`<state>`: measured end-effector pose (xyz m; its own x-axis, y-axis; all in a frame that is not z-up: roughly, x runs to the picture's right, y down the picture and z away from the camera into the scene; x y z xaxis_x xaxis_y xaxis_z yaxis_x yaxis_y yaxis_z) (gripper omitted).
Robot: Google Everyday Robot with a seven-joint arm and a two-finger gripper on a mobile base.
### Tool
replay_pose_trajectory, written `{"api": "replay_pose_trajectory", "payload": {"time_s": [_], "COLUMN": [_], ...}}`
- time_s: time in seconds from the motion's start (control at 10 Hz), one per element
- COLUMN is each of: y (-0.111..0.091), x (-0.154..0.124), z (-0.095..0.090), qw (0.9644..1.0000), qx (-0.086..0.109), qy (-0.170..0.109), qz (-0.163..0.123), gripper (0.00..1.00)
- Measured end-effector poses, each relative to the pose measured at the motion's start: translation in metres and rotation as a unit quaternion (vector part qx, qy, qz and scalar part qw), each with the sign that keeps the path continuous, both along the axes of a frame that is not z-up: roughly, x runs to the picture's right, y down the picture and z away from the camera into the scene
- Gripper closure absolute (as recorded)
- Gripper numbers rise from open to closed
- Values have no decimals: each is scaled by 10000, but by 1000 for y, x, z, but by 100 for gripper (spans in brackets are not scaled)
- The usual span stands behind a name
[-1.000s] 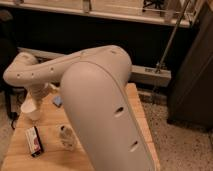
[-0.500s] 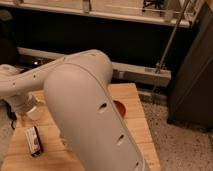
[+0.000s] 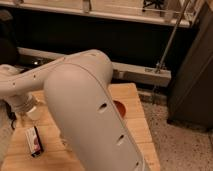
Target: Push the eraser across the table
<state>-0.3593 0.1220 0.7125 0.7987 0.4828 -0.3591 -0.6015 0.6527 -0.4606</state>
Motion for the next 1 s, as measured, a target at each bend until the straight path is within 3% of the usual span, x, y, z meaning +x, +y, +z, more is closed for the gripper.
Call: {"api": "replay_pose_trajectory", "payload": {"time_s": [0.1,0.2,0.4,0.5,0.7,1.0], "y": [2,10,22,24,40,75], "x": [-8,-30,-62,-73,-92,-113], "z": [-4,-13,-27,-30,-35,-37], "qw": [9999,9987,9941,9915,9888,9873], "qx": [-37,-145,-425,-542,-728,-978], "qy": [-154,-476,-946,-1097,-1238,-1244], "qz": [30,77,317,432,396,106], "gripper": [20,20,21,26,46,78]}}
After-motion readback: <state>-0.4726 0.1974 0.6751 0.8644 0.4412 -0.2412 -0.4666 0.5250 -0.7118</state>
